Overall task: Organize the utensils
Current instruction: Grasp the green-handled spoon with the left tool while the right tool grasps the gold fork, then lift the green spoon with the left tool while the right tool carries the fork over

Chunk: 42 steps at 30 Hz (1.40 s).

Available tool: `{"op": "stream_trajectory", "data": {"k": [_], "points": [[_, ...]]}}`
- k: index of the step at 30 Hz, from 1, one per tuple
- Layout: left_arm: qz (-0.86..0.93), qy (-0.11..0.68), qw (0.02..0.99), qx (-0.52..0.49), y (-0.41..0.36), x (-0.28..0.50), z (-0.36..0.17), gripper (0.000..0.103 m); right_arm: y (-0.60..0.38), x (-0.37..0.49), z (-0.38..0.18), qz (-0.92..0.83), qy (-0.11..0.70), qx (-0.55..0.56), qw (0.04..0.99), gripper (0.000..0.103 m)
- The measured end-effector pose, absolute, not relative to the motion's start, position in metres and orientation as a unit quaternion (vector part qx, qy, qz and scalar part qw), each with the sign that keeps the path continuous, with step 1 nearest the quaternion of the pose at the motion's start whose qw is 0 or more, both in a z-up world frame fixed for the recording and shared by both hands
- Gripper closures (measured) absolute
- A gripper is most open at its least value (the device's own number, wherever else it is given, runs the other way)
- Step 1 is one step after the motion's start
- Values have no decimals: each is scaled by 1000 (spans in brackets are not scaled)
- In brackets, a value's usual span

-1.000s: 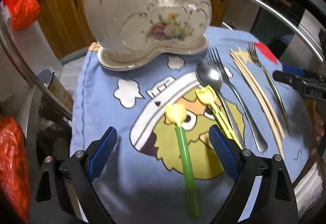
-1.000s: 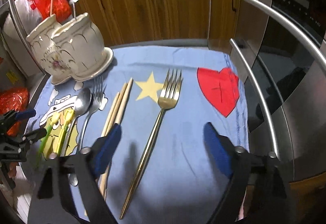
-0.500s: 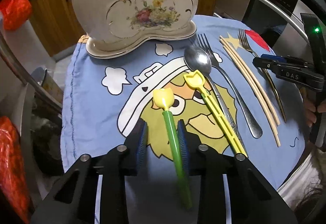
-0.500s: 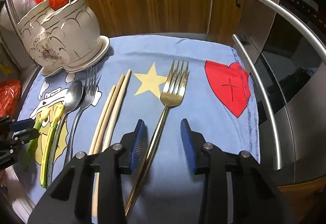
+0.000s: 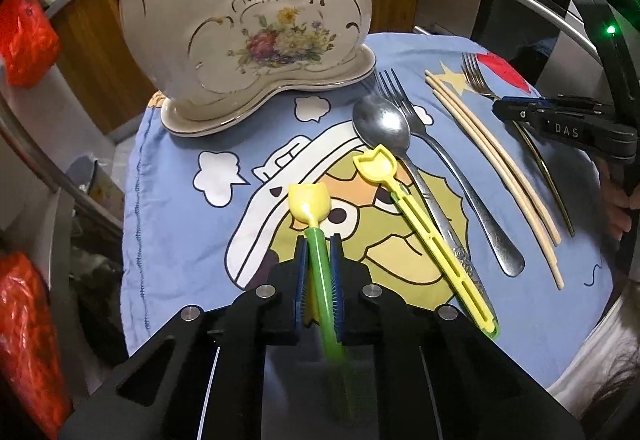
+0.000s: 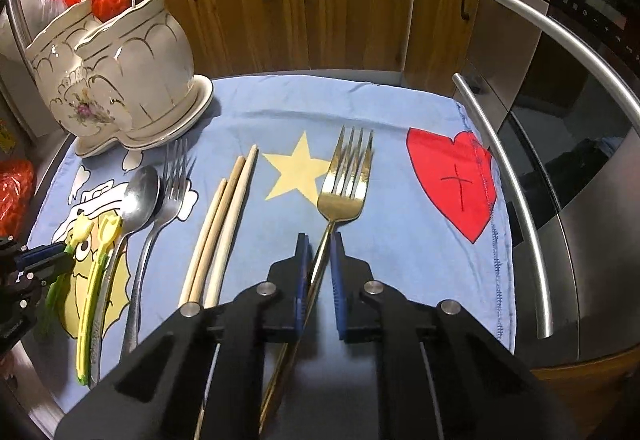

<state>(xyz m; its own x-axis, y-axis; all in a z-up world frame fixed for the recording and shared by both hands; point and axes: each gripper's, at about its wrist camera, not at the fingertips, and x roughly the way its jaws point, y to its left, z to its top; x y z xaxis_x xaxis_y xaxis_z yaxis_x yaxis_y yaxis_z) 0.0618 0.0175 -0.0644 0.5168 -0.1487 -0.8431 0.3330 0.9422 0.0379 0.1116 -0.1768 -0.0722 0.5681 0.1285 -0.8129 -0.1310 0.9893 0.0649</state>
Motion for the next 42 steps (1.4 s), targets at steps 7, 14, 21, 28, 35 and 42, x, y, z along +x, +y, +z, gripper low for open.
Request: {"op": "stream_trajectory", "data": {"k": [7, 14, 21, 28, 35, 42], "points": [[-145, 473, 866, 70, 25, 63, -63, 93, -185, 114, -71, 80, 457, 26, 886, 97], [-147, 468, 869, 57, 32, 62, -60, 93, -186, 108, -62, 83, 437, 31, 895, 97], [-157, 449, 878, 48, 35, 56, -51, 93, -187, 100, -53, 90, 420, 41, 902, 97], [-172, 415, 893, 27, 42, 50, -32, 93, -184, 93, -36, 101, 384, 41, 917, 98], [-179, 392, 902, 21, 47, 45, -21, 93, -177, 84, -15, 118, 342, 44, 931, 97], [-183, 387, 904, 20, 47, 45, -19, 93, -169, 71, 6, 125, 291, 37, 948, 98]]}}
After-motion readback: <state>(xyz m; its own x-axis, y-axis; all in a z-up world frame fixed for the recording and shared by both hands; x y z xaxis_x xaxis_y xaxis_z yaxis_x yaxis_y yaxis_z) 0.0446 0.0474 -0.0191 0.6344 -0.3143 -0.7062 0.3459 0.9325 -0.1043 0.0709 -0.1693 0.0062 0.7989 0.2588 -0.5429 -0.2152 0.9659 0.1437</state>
